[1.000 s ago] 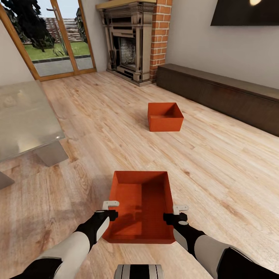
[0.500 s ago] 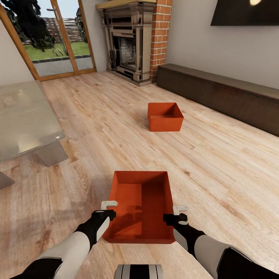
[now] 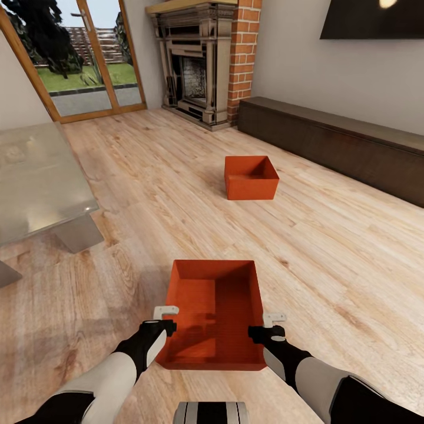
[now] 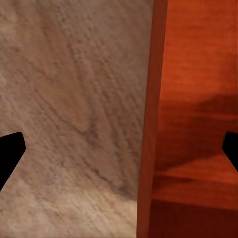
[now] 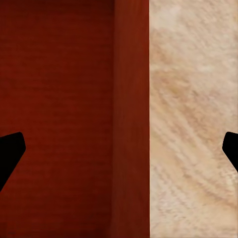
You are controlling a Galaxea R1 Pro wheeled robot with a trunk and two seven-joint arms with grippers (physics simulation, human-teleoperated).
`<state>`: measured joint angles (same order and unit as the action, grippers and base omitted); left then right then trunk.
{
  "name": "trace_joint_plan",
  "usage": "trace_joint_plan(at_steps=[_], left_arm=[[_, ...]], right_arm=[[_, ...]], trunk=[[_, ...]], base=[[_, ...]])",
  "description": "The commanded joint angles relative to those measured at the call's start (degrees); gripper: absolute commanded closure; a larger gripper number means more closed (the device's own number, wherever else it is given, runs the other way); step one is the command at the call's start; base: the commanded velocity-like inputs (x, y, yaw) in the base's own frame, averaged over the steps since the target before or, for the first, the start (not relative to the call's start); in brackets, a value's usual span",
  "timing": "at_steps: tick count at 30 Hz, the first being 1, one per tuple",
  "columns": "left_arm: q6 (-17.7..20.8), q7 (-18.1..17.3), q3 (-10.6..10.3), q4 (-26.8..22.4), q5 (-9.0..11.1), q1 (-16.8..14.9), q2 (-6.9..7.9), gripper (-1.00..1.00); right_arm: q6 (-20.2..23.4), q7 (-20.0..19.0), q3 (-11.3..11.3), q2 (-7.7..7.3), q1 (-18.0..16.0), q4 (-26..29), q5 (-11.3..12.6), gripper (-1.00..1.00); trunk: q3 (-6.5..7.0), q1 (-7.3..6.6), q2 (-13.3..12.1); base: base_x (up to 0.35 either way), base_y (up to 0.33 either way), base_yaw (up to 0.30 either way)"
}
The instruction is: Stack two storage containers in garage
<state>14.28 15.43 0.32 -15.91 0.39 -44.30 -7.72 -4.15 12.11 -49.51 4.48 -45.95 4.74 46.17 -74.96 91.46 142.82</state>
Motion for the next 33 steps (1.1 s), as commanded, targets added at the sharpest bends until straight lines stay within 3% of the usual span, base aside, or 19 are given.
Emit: trace_joint_plan(at_steps=[1, 12, 17, 33], left_arm=[[0.3, 0.2, 0.0, -0.1, 0.0, 0.0, -0.02, -1.00], [0.5, -0.2, 0.0, 0.3, 0.0, 0.0, -0.02, -1.00], [0.5, -2.9, -0.1, 0.8, 0.0, 0.0, 0.06, -1.00], [0.7, -3.1, -0.1, 0.9, 0.0, 0.0, 0.05, -1.00]], right_arm=[[-0.2, 0.2, -0.5, 0.01, 0.0, 0.0, 0.6, -1.00], [-0.2, 0.2, -0.5, 0.01, 0.0, 0.0, 0.5, -1.00], [-0.2, 0.2, -0.5, 0.01, 0.0, 0.0, 0.5, -1.00], [-0.2, 0.2, -0.5, -0.01, 0.0, 0.0, 0.5, -1.00]], trunk=[[-0.04, -0.01, 0.0], [-0.04, -0.01, 0.0], [-0.04, -0.01, 0.0], [-0.04, -0.01, 0.0]], base=[[0.000, 0.000, 0.000], [0.000, 0.000, 0.000], [0.000, 0.000, 0.000], [0.000, 0.000, 0.000]])
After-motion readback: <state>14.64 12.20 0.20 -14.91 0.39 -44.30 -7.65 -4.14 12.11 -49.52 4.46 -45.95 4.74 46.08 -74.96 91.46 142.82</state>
